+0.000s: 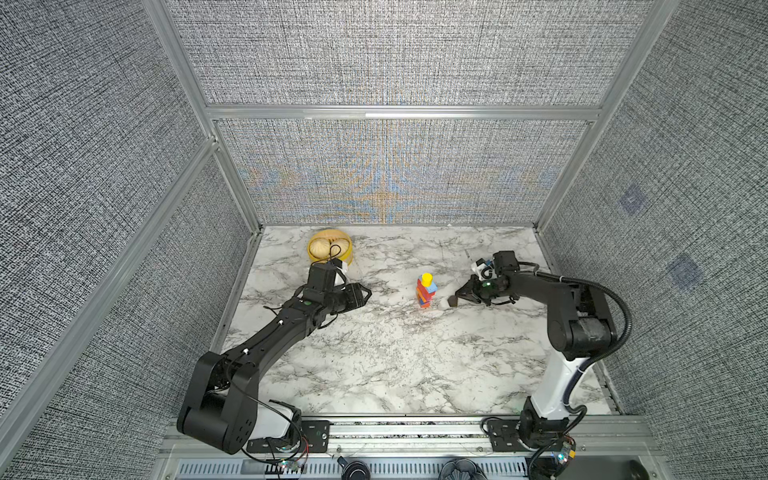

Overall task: Build the wood block tower
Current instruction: 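Move the right gripper with the dark brown block beside the tower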

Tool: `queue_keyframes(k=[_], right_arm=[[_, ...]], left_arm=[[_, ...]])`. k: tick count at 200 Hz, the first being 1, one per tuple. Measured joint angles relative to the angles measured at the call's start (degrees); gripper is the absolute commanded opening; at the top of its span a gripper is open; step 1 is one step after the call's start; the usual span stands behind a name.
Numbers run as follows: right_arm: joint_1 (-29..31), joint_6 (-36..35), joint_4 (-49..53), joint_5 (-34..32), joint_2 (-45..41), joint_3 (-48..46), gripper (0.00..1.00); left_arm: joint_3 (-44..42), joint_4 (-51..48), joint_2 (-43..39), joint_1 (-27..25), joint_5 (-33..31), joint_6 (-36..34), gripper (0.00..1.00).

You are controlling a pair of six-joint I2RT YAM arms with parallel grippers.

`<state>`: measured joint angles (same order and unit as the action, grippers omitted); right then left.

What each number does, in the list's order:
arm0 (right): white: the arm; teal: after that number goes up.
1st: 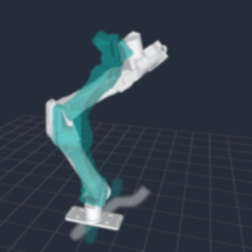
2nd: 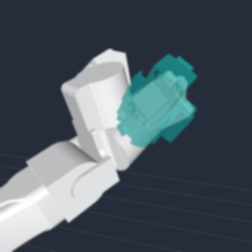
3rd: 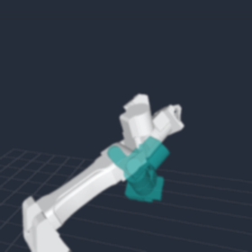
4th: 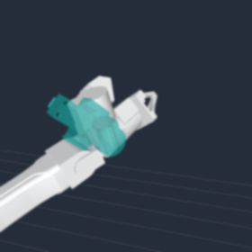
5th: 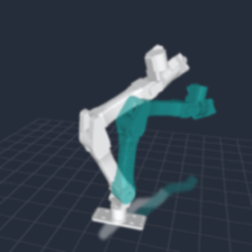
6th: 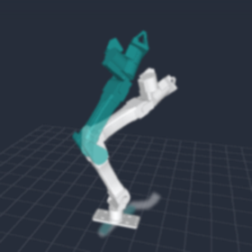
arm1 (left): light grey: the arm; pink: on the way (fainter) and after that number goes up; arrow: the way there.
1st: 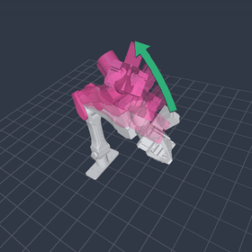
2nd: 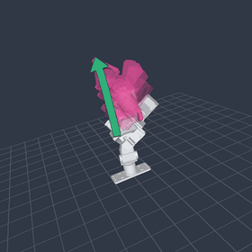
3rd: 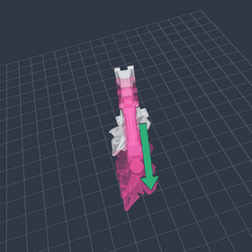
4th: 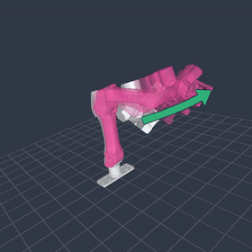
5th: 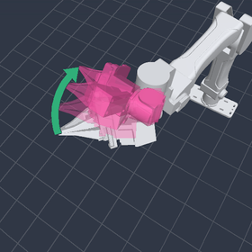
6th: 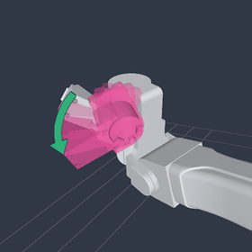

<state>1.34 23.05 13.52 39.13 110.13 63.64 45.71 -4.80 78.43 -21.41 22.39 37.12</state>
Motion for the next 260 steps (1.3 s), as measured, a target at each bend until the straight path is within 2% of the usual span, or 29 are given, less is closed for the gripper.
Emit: queue_keyframes(k=[33, 81, 117, 155, 164, 169, 171, 260], right_arm=[[-1.31, -0.74, 0.22, -0.13, 0.57, -0.24, 0.3], [-1.31, -2.8, 2.86, -3.56, -0.81, 1.31, 0.4], [-0.79, -5.14, 6.23, -8.33, -4.22, 1.62, 0.43], [1.11, -8.98, 9.29, -13.11, -7.91, 1.16, 0.43], [1.73, -10.16, 9.92, -13.9, -8.87, 0.81, 0.43], [2.1, -10.78, 10.32, -14.53, -9.31, 0.7, 0.43], [2.23, -11.06, 10.45, -14.82, -9.49, 0.63, 0.43], [9.09, -19.3, 14.97, -23.02, -10.88, 1.16, 0.5]], left_arm=[[0.02, 0.0, 0.74, -0.09, -0.39, 0.02, 0.57], [0.63, 0.11, 2.14, -0.2, -0.39, -0.02, 0.57], [0.85, 0.0, 2.82, -0.2, -0.7, -0.24, 0.63], [2.03, -0.48, 2.91, -0.2, -1.88, -1.01, 0.79], [2.43, -0.85, 2.93, -0.2, -2.29, -1.27, 0.84], [2.64, -1.01, 2.99, -0.2, -2.56, -1.42, 0.97], [2.73, -1.03, 3.02, -0.2, -2.64, -1.51, 0.98], [4.31, 0.87, 10.38, -0.2, -2.89, -3.04, 0.99]])
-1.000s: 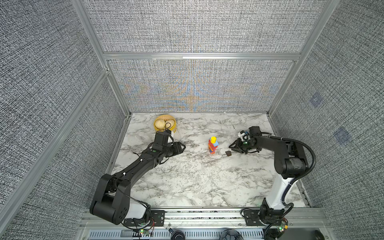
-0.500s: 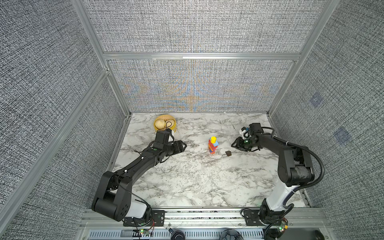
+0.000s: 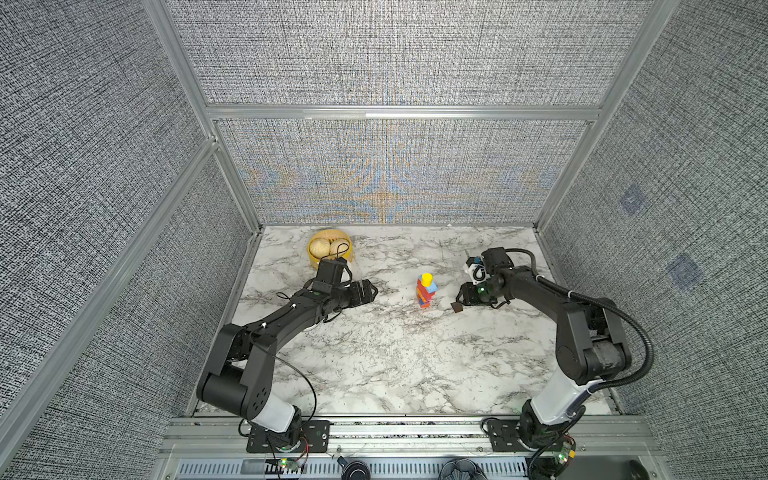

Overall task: Build the wood block tower
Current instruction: 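Move the right gripper with the dark brown block beside the tower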

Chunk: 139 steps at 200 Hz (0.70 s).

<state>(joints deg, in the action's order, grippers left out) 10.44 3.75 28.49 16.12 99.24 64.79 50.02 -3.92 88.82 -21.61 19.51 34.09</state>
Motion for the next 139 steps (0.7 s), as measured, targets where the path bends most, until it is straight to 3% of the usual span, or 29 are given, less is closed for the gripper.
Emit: queue_keyframes(k=[70, 139], right_arm=[[2.38, -2.36, 2.21, -3.3, 3.45, 2.97, 0.53], [4.24, -3.1, 3.76, -5.57, 6.4, 5.31, 0.46]], left_arm=[[-0.5, 3.96, 3.02, 0.0, 0.04, 0.37, 0.99], [-0.7, 5.27, 3.78, 0.0, 0.02, 0.44, 0.99]])
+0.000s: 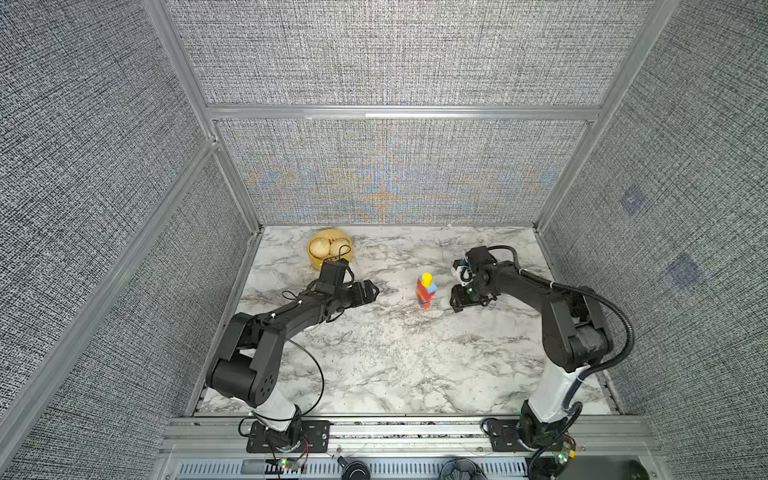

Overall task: Build the wood block tower
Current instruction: 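Move the right gripper with the dark brown block beside the tower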

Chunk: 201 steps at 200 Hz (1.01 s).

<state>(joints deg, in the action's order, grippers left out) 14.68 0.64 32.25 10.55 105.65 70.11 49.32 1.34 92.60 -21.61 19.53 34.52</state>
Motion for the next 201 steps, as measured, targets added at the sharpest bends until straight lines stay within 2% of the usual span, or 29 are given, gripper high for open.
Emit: queue_keyframes(k=[81, 157, 201], right_arm=[[0.9, -0.22, 1.11, -2.75, 2.34, 1.6, 0.46], [1.6, -0.94, 2.25, -5.53, 2.67, 1.79, 0.31], [1.79, -0.92, 3.28, -5.73, 2.12, 2.58, 0.29]], left_arm=[[0.0, 0.79, 0.76, 0.0, 0.15, 0.42, 0.99], [0.0, 1.55, 0.92, 0.0, 0.17, 0.44, 0.99], [0.0, 1.51, 0.61, 0.0, 0.2, 0.44, 0.99]])
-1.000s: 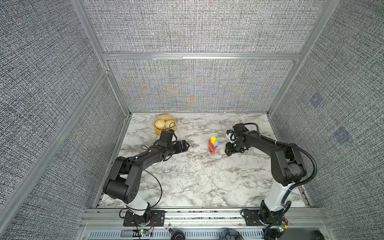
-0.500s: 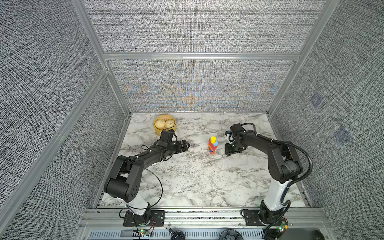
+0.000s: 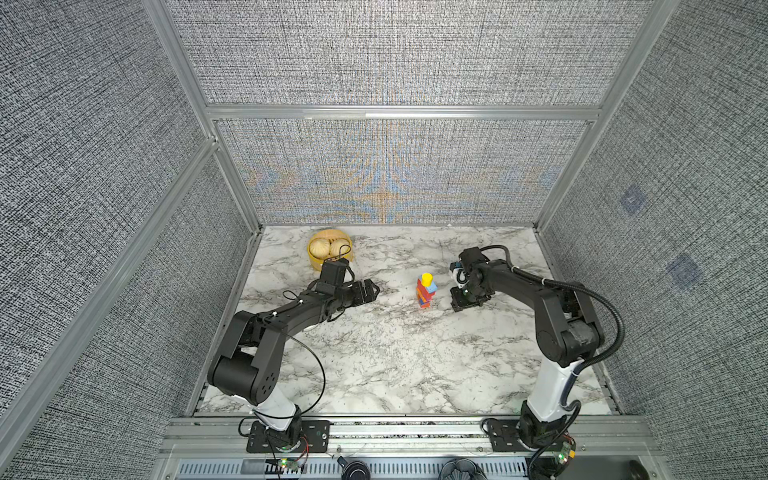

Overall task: Build the wood block tower
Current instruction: 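Move the right gripper with the dark brown block beside the tower, then raise the dark brown block over the yellow cylinder with the right gripper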

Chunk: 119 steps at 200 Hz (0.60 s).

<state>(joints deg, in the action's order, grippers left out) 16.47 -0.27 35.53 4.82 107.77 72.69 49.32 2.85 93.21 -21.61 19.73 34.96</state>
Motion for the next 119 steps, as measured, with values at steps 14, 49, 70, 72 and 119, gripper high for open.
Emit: queue_keyframes(k=[14, 49, 70, 72, 119], right_arm=[[0.0, 0.02, 0.74, 0.0, -0.55, 0.59, 0.3], [0.02, 0.26, 4.52, 0.24, -1.66, 4.57, 0.29], [0.02, 0.46, 7.32, 0.55, -2.32, 8.0, 0.3], [0.0, 0.48, 7.65, 0.63, -2.38, 8.37, 0.29], [0.17, 0.72, 14.6, 1.92, -3.34, 16.83, 0.29]], left_arm=[[0.0, -0.02, -0.13, 0.0, 0.0, 0.0, 0.99], [0.11, -0.31, -1.09, 0.0, -0.02, 0.0, 0.99], [0.94, -1.4, -1.55, 0.0, -0.02, 0.0, 0.99], [1.05, -1.49, -1.62, 0.0, -0.02, -0.02, 0.99], [4.35, -3.74, -2.49, 0.0, -0.09, -0.55, 0.99]])
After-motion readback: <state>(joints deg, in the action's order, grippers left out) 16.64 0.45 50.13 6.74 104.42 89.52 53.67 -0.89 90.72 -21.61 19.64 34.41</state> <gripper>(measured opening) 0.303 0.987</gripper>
